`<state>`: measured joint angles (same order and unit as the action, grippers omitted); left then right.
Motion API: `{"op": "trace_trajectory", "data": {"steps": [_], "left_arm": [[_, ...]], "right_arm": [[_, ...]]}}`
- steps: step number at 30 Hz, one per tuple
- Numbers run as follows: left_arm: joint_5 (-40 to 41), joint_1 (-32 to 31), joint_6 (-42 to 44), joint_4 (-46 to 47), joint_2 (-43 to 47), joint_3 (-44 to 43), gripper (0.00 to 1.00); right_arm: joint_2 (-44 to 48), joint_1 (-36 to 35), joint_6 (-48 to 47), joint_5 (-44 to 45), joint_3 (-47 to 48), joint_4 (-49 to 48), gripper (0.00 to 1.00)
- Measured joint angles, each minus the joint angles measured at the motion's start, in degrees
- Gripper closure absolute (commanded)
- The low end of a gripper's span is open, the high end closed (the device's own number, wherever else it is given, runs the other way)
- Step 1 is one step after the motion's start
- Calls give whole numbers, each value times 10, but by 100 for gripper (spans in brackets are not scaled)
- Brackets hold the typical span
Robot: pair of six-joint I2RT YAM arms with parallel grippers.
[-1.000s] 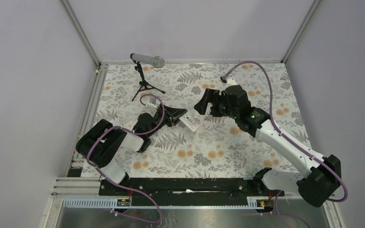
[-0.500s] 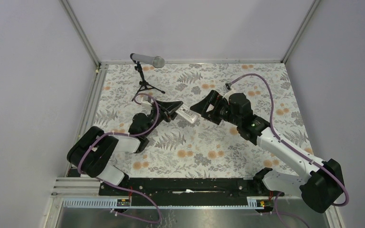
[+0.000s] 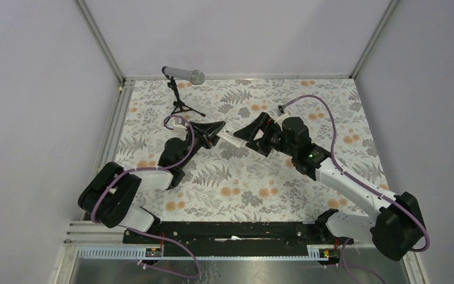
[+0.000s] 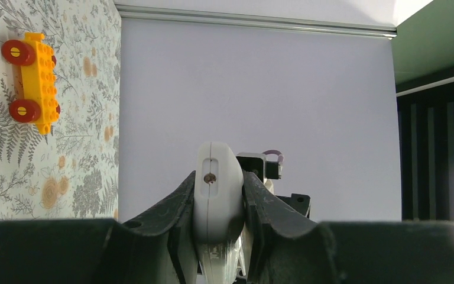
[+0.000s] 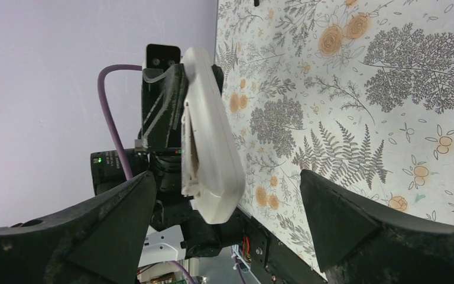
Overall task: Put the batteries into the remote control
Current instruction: Load the battery cover into the remote control.
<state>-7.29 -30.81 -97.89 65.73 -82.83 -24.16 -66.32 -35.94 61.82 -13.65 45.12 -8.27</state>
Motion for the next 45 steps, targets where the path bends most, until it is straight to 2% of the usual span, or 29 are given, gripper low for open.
{"op": "trace_trajectory", "data": {"steps": [11, 20, 33, 45], "left_arm": [[9, -15, -15, -20, 8, -3, 100], [19, -22, -8, -32, 11, -3, 100], [-10, -23, 57, -6, 14, -12, 100], [-42, -23, 80, 30, 5, -8, 100]], "right_arm": [[-47, 0, 8, -6, -1, -23, 6], [-70, 0, 27, -16, -8, -59, 13], [-58, 0, 27, -36, -9, -56, 1], [-59, 12, 32, -45, 10, -58, 2]]}}
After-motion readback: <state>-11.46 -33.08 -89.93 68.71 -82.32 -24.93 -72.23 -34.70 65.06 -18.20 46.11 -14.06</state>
